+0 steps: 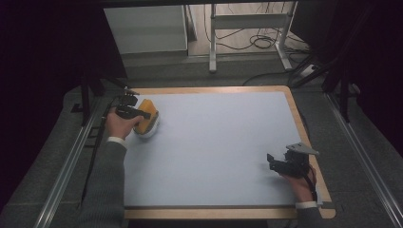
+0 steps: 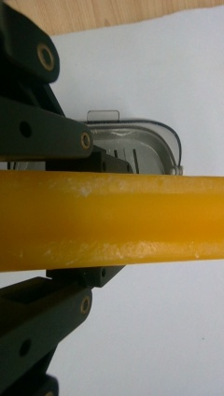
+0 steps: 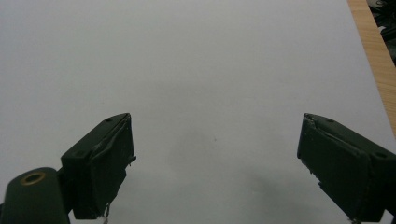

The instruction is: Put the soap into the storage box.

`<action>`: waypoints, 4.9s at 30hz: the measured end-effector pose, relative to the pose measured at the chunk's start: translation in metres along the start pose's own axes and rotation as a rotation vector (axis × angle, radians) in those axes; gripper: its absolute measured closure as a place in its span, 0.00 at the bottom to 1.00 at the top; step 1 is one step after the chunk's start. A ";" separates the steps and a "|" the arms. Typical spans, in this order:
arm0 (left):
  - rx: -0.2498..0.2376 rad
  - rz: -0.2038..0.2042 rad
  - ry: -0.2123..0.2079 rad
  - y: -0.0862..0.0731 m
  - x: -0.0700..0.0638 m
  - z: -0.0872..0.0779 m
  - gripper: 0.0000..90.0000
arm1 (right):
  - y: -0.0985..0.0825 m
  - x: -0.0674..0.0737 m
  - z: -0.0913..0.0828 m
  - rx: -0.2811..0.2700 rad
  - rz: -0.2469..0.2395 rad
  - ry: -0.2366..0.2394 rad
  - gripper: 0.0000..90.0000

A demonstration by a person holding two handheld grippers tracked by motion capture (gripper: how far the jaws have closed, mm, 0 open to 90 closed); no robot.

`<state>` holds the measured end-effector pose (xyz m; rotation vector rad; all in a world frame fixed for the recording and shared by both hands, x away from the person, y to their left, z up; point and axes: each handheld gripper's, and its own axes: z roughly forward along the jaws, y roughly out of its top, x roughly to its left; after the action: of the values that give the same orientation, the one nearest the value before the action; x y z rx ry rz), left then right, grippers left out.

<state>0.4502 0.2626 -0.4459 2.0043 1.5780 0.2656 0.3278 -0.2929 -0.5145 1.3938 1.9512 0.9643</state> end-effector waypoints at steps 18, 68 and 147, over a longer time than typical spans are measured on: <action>0.013 -0.035 0.021 -0.003 0.009 0.012 0.68 | 0.000 -0.001 0.000 0.002 0.000 -0.001 0.12; -0.027 -0.100 0.041 -0.001 0.015 0.024 0.61 | -0.001 -0.001 0.002 0.006 -0.004 -0.003 0.12; -0.205 0.173 -0.206 -0.134 -0.066 -0.015 0.29 | 0.001 0.004 -0.001 -0.009 -0.018 0.006 0.12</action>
<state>0.3129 0.2240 -0.4943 1.9411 1.2034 0.2660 0.3260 -0.2889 -0.5136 1.3674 1.9579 0.9685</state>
